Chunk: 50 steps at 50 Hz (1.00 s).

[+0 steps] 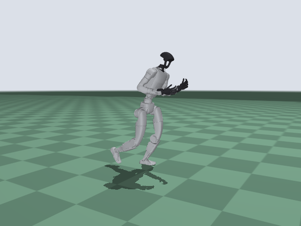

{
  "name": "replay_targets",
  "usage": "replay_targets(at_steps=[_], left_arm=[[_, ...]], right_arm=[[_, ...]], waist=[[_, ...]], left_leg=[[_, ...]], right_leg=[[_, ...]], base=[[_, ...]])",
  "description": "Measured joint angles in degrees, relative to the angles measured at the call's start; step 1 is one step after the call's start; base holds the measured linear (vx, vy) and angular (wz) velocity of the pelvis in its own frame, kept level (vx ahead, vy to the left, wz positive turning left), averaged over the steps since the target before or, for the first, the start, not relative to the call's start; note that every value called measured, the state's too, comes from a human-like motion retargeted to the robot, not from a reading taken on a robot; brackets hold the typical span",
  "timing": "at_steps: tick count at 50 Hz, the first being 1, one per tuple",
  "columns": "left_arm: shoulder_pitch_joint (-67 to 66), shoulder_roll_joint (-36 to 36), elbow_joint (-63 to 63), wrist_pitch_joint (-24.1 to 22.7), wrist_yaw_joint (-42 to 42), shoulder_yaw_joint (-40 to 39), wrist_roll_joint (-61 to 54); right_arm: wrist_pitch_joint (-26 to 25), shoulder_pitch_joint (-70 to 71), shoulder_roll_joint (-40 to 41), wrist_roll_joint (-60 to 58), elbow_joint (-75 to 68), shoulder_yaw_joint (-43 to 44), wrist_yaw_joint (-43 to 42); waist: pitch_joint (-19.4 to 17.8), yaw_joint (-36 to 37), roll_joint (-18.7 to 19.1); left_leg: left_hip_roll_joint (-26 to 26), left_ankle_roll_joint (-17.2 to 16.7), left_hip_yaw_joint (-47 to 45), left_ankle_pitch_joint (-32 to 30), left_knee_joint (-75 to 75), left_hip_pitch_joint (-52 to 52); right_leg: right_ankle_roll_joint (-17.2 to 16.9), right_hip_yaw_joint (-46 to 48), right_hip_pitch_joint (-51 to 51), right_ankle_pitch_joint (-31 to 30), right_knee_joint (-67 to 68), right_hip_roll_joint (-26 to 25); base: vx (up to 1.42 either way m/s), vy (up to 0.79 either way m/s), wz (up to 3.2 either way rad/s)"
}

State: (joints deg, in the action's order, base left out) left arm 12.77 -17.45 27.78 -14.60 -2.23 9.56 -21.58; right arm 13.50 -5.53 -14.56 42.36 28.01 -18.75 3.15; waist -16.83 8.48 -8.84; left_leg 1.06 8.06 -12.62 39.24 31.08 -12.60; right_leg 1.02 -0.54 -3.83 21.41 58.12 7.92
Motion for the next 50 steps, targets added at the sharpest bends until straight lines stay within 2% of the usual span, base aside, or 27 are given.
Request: replay_targets(at_steps=[2, 5, 9, 11, 13, 15, 17, 20, 22, 24, 26, 28, 30, 33, 35, 37, 38, 40, 42, 44, 45, 46, 47, 48, 50], left_arm=[[13.2, 1.1, -1.4, 2.2, -4.4, -0.7, 11.8], [27.8, 2.4, 0.9, 4.3, -8.3, -3.4, 21.5], [36.3, 4.3, 6.0, 3.9, -13.2, -3.7, 17.7], [36.9, 5.1, 8.3, 3.7, -13.3, -3.4, 15.6], [34.9, 5.7, 9.8, 3.5, -11.9, -2.4, 15.0], [30.2, 6.7, 9.4, 2.9, -9.0, -1.0, 14.4], [22.2, 7.7, 7.1, 2.2, -6.4, -0.5, 14.0], [3.0, 9.1, 5.1, 1.6, -2.6, -2.3, 8.6], [-12.4, 7.4, 7.5, 1.7, 2.9, -6.1, 1.6], [-25.4, 3.0, 11.1, 1.9, 7.2, -10.1, -4.6], [-34.5, -2.1, 13.4, 2.1, 9.4, -13.1, -9.5], [-40.4, -6.3, 14.0, 2.5, 10.7, -15.6, -13.9], [-43.7, -8.8, 13.1, 3.2, 11.8, -17.4, -18.5], [-44.6, -7.8, 11.2, 3.1, 12.5, -17.4, -20.1], [-41.9, -5.6, 10.1, 1.5, 11.8, -15.6, -17.2], [-34.5, -2.5, 8.9, 0.5, 10.5, -12.0, -12.4], [-29.3, -0.8, 8.0, -0.4, 9.1, -9.8, -8.5], [-16.2, 2.0, 5.7, -1.2, 4.5, -5.0, 0.5], [-0.3, 4.0, 4.2, -0.3, 0.1, -2.0, 9.7], [14.4, 5.4, 5.2, 1.5, -3.9, -1.3, 16.7], [21.1, 5.7, 6.2, 2.1, -6.5, -1.5, 19.8], [26.8, 5.8, 7.3, 3.5, -7.0, -1.8, 22.5], [32.0, 6.0, 8.2, 4.4, -8.2, -2.0, 24.4], [36.5, 6.1, 8.9, 4.5, -10.7, -2.0, 24.5], [42.5, 5.8, 9.4, 5.2, -13.5, -1.0, 24.6]], right_arm=[[-0.9, -6.6, -0.4, 1.4, 0.1, 2.9, 2.8], [-2.3, -14.8, -4.7, 6.7, 5.3, 7.1, 9.1], [-4.1, -18.6, -12.5, 10.3, 7.8, 11.1, 9.0], [-5.2, -18.3, -14.0, 9.5, 6.1, 11.3, 7.6], [-5.6, -16.5, -13.5, 6.5, 3.0, 9.9, 6.3], [-4.5, -13.1, -11.4, 3.3, -0.7, 7.4, 5.2], [-1.2, -6.7, -8.2, 1.9, -3.8, 3.9, 2.6], [4.0, 6.7, -3.5, 0.4, -2.3, -0.1, -3.6], [4.8, 18.1, 0.0, -1.6, 1.2, 1.4, -5.9], [4.6, 28.1, 2.3, -3.4, 4.6, 5.5, -7.3], [5.3, 34.7, 2.9, -4.3, 7.8, 8.2, -9.7], [6.4, 38.2, 2.6, -3.5, 10.1, 8.6, -12.2], [6.7, 39.3, 2.1, -0.4, 11.5, 8.3, -12.8], [6.2, 36.7, 1.6, 5.3, 12.6, 5.7, -9.0], [6.5, 33.2, 0.3, 3.3, 12.3, 3.3, -7.4], [5.3, 27.5, 0.0, 3.6, 10.9, 0.6, -4.3], [5.0, 24.0, -0.3, 1.8, 9.6, -0.2, -3.4], [4.5, 15.6, -0.3, -1.6, 7.0, -1.0, -3.0], [3.9, 6.3, -0.2, -1.6, 6.1, -1.1, -1.5], [2.6, -2.6, -2.5, -2.5, 8.0, 0.6, 1.2], [2.6, -6.3, -5.2, -7.5, 9.4, 2.5, 0.6], [0.2, -9.3, -9.1, -11.7, 11.0, 4.5, 3.8], [-1.1, -12.4, -11.8, -11.3, 12.4, 5.9, 5.8], [-0.1, -15.6, -12.3, -1.7, 13.4, 6.4, 5.4], [-1.2, -20.1, -14.2, 7.4, 13.2, 8.0, 6.7]], waist=[[1.0, -4.8, 1.1], [3.4, -14.9, 5.6], [5.0, -25.8, 11.5], [4.1, -29.0, 11.8], [2.3, -30.3, 11.0], [0.0, -29.1, 9.5], [-2.2, -26.0, 8.8], [-3.4, -21.3, 10.3], [-2.0, -17.4, 10.3], [0.4, -11.3, 8.8], [3.0, -3.7, 6.3], [5.0, 3.7, 3.6], [5.6, 9.9, 1.5], [4.1, 13.7, 2.8], [2.5, 13.4, 4.3], [0.5, 11.6, 6.1], [-0.6, 10.6, 6.8], [-1.6, 8.9, 5.9], [-3.4, 5.5, 6.1], [-2.6, -0.8, 5.9], [-1.4, -4.8, 6.2], [-0.1, -9.4, 7.5], [1.2, -13.9, 8.9], [2.1, -18.2, 10.7], [3.4, -24.8, 13.0]], left_leg=[[0.1, -2.5, 0.4, 0.6, -1.1, 2.5], [1.6, -7.1, 3.1, -3.8, -7.9, 7.3], [3.4, -11.1, 6.8, -18.1, -17.4, 13.8], [2.2, -11.3, 9.5, -25.5, -20.5, 18.4], [0.8, -10.3, 12.9, -31.2, -22.1, 23.4], [-1.0, -7.4, 15.6, -34.6, -18.4, 26.6], [-1.9, -5.1, 14.0, -32.4, -3.6, 23.4], [0.9, -2.6, 9.1, -22.0, 24.3, 10.9], [2.7, -0.3, 6.3, -16.7, 34.3, 2.6], [2.9, 2.0, 2.9, -13.1, 36.0, -4.2], [1.8, 3.5, -1.0, -11.6, 30.0, -9.0], [0.2, 3.4, -4.9, -12.9, 17.1, -11.2], [-1.7, 1.1, -8.0, -16.6, -1.7, -9.9], [-2.7, -5.0, -8.5, -18.5, -24.2, -5.4], [-2.6, -6.7, -7.4, -20.1, -28.4, -3.3], [-1.2, -3.9, -5.3, -20.1, -22.3, -1.4], [-0.4, -1.9, -4.0, -16.9, -16.4, -0.8], [0.0, 1.6, -2.5, -7.7, -3.2, -2.4], [0.9, 0.2, -2.1, -2.7, 2.2, 0.1], [0.9, -2.5, -1.2, -1.6, 1.9, 2.2], [1.0, -4.0, -0.3, -2.0, 0.4, 3.3], [1.4, -5.4, 1.2, -3.6, -2.0, 4.5], [1.9, -6.8, 2.7, -5.6, -4.4, 5.7], [2.7, -8.3, 4.3, -8.4, -7.1, 7.0], [3.5, -10.6, 6.7, -15.0, -12.2, 10.7]], right_leg=[[1.8, 1.5, -6.7, 4.2, 6.0, -0.8], [1.7, 6.8, -14.4, 5.9, 1.4, -3.5], [-1.1, 14.2, -17.1, -0.4, -28.4, -5.3], [-3.4, 16.1, -15.4, -4.1, -44.4, -4.5], [-5.4, 16.5, -13.9, -6.1, -53.0, -3.6], [-5.4, 15.7, -11.8, -7.5, -53.5, -2.4], [-2.8, 13.8, -9.9, -4.4, -47.9, -1.7], [0.3, 11.9, -10.0, 6.4, -36.3, -2.1], [-0.2, 11.3, -9.4, 10.3, -32.4, -1.8], [-2.1, 10.1, -6.8, 10.0, -33.5, -1.0], [-4.3, 8.3, -3.0, 5.6, -37.8, 0.4], [-6.4, 6.6, 1.1, -2.2, -42.9, 1.8], [-8.0, 5.1, 6.3, -11.8, -48.4, 2.5], [-8.3, 2.2, 17.4, -22.6, -54.3, 0.4], [-6.8, -0.2, 23.6, -25.4, -53.7, -1.2], [-4.1, 1.3, 25.3, -22.4, -44.7, -2.3], [-2.9, 3.8, 24.3, -19.1, -37.2, -1.9], [-2.4, 8.3, 15.1, -10.2, -14.4, 2.2], [2.0, 8.9, 9.4, -2.9, -3.5, 3.4], [2.9, 9.4, 0.8, 1.8, 3.0, 3.5], [2.9, 10.0, -3.5, 3.4, 3.9, 3.0], [2.4, 11.5, -7.1, 3.8, 1.3, 2.2], [1.7, 12.9, -10.2, 3.7, -2.5, 1.3], [0.8, 14.4, -12.5, 2.7, -8.7, 0.2], [-1.7, 16.0, -14.6, -1.5, -25.2, -1.7]], base=[[0.87, 0.21, 0.52], [0.94, 0.14, 0.92], [1.06, -0.04, 0.72], [1.15, -0.16, 0.51], [1.18, -0.19, 0.14], [1.16, -0.19, -0.42], [1.12, -0.16, -0.77], [1.1, -0.1, -0.66], [1.14, -0.08, -0.53], [1.21, -0.07, -0.63], [1.26, -0.01, -0.78], [1.3, 0.08, -0.84], [1.35, 0.17, -0.77], [1.39, 0.25, -0.24], [1.38, 0.24, 0.46], [1.33, 0.21, 0.7], [1.28, 0.18, 0.63], [1.22, 0.14, 0.46], [1.16, 0.11, 0.48], [1.14, 0.09, 0.86], [1.15, 0.06, 1.2], [1.16, 0.02, 1.31], [1.19, -0.03, 1.36], [1.23, -0.1, 1.28], [1.28, -0.19, 1.09]])
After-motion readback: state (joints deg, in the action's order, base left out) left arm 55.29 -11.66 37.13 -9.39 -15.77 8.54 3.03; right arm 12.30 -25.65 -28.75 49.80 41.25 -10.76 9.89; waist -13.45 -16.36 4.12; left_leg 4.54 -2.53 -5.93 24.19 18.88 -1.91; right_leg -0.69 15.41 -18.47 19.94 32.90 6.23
